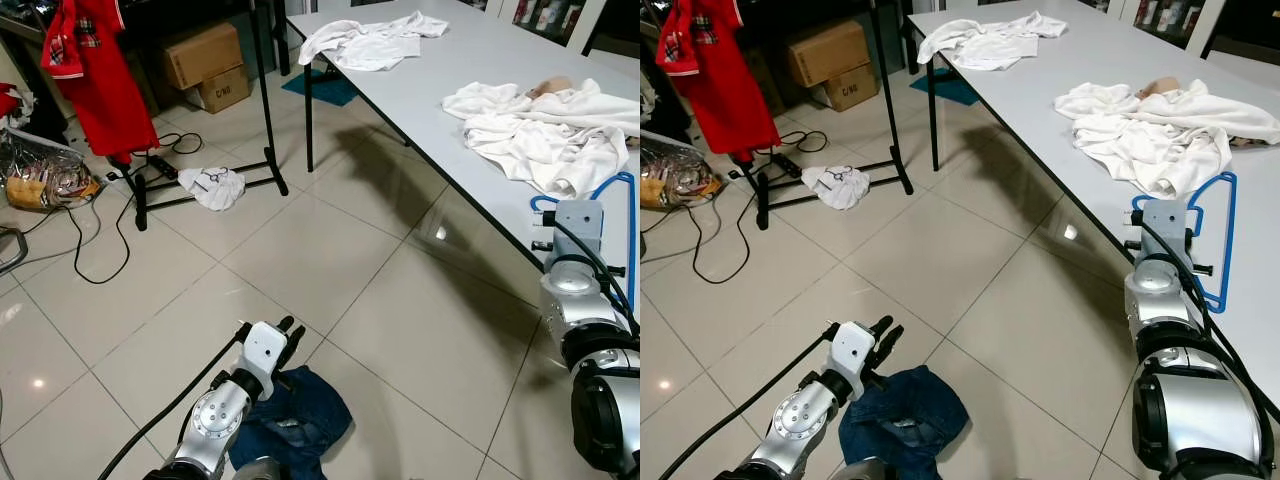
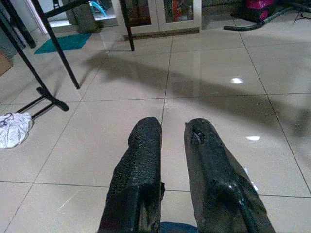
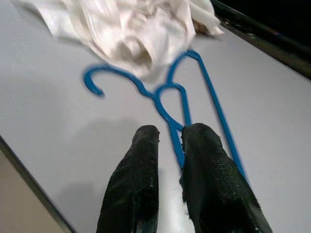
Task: Hang hanger
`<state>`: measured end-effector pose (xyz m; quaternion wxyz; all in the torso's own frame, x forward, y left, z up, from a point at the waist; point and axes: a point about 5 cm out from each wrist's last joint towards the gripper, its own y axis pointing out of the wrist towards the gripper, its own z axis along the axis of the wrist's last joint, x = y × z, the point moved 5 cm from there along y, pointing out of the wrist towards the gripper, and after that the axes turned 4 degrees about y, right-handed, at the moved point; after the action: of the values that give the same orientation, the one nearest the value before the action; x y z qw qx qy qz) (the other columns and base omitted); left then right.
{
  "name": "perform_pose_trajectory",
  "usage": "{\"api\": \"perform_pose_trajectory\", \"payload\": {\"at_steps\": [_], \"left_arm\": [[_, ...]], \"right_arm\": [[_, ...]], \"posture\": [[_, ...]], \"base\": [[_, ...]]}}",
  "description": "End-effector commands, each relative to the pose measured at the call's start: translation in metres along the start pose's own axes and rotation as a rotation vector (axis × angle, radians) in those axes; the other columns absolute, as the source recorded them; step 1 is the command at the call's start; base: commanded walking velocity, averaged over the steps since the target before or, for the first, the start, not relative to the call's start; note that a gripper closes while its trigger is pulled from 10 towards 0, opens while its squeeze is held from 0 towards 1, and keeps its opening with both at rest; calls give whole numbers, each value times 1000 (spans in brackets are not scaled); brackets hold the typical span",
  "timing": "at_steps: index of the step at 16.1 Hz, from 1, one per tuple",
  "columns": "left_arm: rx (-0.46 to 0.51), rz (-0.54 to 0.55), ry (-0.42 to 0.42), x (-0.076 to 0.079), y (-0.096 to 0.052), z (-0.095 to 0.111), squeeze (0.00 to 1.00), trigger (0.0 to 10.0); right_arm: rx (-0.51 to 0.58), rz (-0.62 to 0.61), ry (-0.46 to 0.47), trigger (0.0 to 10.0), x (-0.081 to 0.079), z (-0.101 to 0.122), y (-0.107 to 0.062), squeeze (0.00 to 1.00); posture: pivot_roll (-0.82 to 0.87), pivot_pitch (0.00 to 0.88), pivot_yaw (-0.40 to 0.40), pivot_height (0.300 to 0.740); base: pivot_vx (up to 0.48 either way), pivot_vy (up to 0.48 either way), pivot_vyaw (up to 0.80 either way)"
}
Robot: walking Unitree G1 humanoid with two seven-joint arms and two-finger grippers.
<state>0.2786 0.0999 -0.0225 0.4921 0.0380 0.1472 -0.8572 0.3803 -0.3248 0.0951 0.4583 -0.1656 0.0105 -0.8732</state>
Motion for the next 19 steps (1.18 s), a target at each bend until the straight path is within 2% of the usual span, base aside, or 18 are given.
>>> {"api": "perform_pose_trajectory", "payload": {"at_steps": [1,2,3,5,6,7,8,9,10,11,14,19], "left_arm": [[5,-3,11,-1,1,2,0,10000],[6,-3,10,-1,1,2,0,10000],[7,-3,9,-1,1,2,0,10000],[16,8,-2,-2,1,4,0,10000],[16,10,-3,-2,1,4,0,10000],[17,13,-7,-3,1,4,0,10000],[18,15,-8,-3,1,4,0,10000],[22,28,-21,-5,2,4,0,10000],[26,40,-33,-6,2,5,0,10000],[27,48,-41,-7,2,6,0,10000],[33,68,-64,-9,2,6,0,10000],[28,61,-70,-7,1,4,0,10000]], "right_arm": [[41,17,60,10000,-2,10,0,0],[69,33,112,10000,-4,14,-1,0],[110,47,121,10000,-8,20,-3,0],[260,185,291,10000,-31,40,-19,0],[297,230,320,10000,-37,45,-24,0],[361,328,353,10000,-52,54,-36,0],[379,362,363,10000,-57,56,-40,0],[404,497,391,10000,-77,56,-56,0],[415,576,410,10000,-89,55,-67,0],[420,611,412,10000,-93,54,-73,0],[424,816,410,10000,-118,40,-106,0],[392,961,375,10000,-130,21,-131,0]], "posture": [[-81,6,72,740],[-82,9,72,740],[-82,9,72,740],[-81,10,73,740],[-81,10,73,740],[-83,12,75,740],[-83,12,75,740],[-86,16,73,740],[-86,17,72,740],[-86,17,72,740],[-85,22,70,740],[-91,27,73,740]], "base": [[0,0,0],[0,0,0],[0,0,0],[0,0,0],[0,0,0],[0,0,0],[0,0,0],[0,0,0],[0,0,0],[0,0,0],[0,0,0],[0,0,0]]}}
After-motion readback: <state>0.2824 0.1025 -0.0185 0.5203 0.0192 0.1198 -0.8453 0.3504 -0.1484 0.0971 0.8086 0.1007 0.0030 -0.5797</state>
